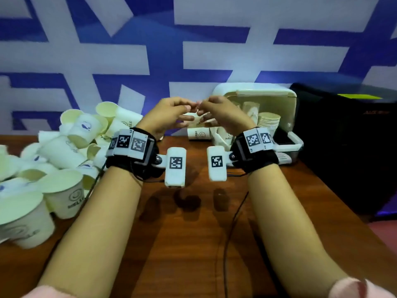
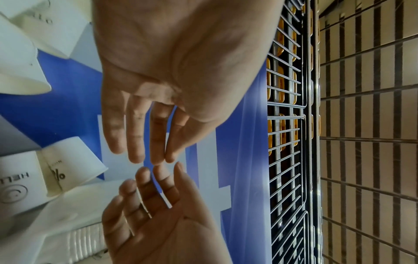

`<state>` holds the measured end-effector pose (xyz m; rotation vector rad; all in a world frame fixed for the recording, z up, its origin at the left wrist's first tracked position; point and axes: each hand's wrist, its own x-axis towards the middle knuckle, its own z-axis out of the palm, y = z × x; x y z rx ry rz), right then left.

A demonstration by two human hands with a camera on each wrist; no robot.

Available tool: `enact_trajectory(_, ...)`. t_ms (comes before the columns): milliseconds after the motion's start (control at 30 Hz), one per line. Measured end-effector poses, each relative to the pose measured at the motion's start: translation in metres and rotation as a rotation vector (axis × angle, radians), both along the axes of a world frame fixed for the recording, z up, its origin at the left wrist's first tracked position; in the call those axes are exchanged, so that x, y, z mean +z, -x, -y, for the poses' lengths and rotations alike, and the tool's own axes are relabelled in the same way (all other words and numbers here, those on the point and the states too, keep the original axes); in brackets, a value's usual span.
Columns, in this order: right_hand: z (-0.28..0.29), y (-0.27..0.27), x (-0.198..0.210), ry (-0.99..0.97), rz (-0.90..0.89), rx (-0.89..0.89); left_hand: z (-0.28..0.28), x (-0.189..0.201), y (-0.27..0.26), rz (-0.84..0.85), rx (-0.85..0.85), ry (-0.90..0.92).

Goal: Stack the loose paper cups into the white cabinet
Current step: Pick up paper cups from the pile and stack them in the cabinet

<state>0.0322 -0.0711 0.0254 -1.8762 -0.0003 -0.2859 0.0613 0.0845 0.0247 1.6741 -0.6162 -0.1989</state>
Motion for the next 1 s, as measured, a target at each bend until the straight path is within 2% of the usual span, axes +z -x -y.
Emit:
enact_trajectory(267,-0.063,0.008,-0.030,-0.365,-0.104,-0.031,-0.070,-0.013,0.021,-0.005,0.172,-0.046)
enact_trajectory(367,-0.085,0.011,-0.037,-0.416,-0.153,-0.004,-0.097,-0.015,0.030,0.004,0.210,-0.050)
enact_trajectory(600,-0.141,0.014,-0.039,-0.396,-0.219,0.047,-0.155,-0.015,0.043,0.069,0.270,-0.079)
enact_trajectory(833,-0.189,0.011,-0.046,-0.268,-0.266,0.112,-0.217,-0.017,0.052,0.170,0.372,-0.222)
enact_trajectory(1000,-0.219,0.006,-0.049,-0.117,-0.313,0.134,-0.254,-0.023,0.052,0.182,0.473,-0.455)
